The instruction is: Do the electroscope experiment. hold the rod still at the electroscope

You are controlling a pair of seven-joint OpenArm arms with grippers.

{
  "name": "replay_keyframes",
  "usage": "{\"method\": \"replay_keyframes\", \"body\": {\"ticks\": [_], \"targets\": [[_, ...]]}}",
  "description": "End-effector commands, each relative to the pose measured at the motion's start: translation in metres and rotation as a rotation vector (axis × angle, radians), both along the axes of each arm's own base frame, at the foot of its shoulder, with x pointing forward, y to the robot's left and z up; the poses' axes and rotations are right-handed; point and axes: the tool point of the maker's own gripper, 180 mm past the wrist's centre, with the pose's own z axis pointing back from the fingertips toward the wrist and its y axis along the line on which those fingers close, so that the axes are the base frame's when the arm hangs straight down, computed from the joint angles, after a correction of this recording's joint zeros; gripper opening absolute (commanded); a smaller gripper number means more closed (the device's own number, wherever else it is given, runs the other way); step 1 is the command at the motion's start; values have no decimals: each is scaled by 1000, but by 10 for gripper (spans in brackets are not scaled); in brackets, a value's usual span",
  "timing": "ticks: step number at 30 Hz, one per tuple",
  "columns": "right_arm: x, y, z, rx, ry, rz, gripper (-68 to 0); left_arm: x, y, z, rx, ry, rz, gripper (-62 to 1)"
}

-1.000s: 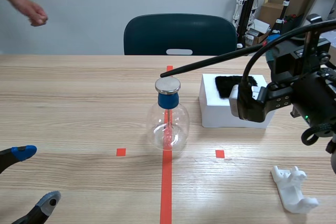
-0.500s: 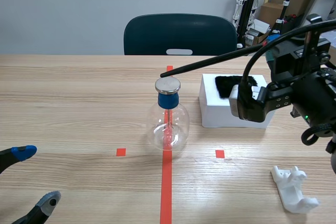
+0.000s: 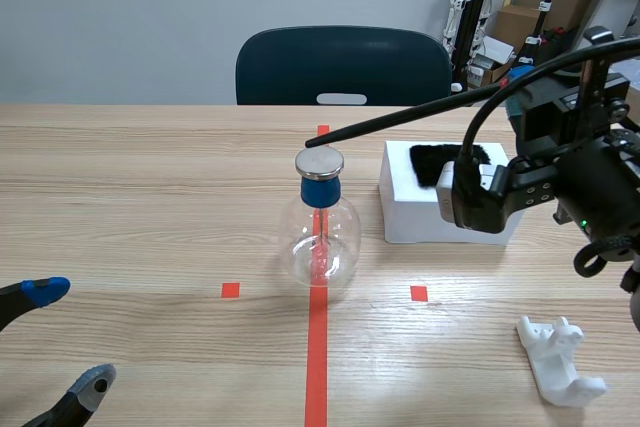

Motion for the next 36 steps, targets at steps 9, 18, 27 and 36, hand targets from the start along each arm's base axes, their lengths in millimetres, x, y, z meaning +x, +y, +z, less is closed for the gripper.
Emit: {"method": "replay_keyframes", "body": {"ticks": [9,18,27,36], "targets": [[3,-1,17,-10,-49,20,-673,4,5,8,-4,-31,9,14],[-15,-21,68,84,-141,-33,-673,4,5,8,-4,-31,9,14],[-66,-26,106,249,-207,-33,-673,4,5,8,-4,-31,9,14],[-119,1,86,320,-84,48,-673,4,5,8,-4,-31,9,14]]}}
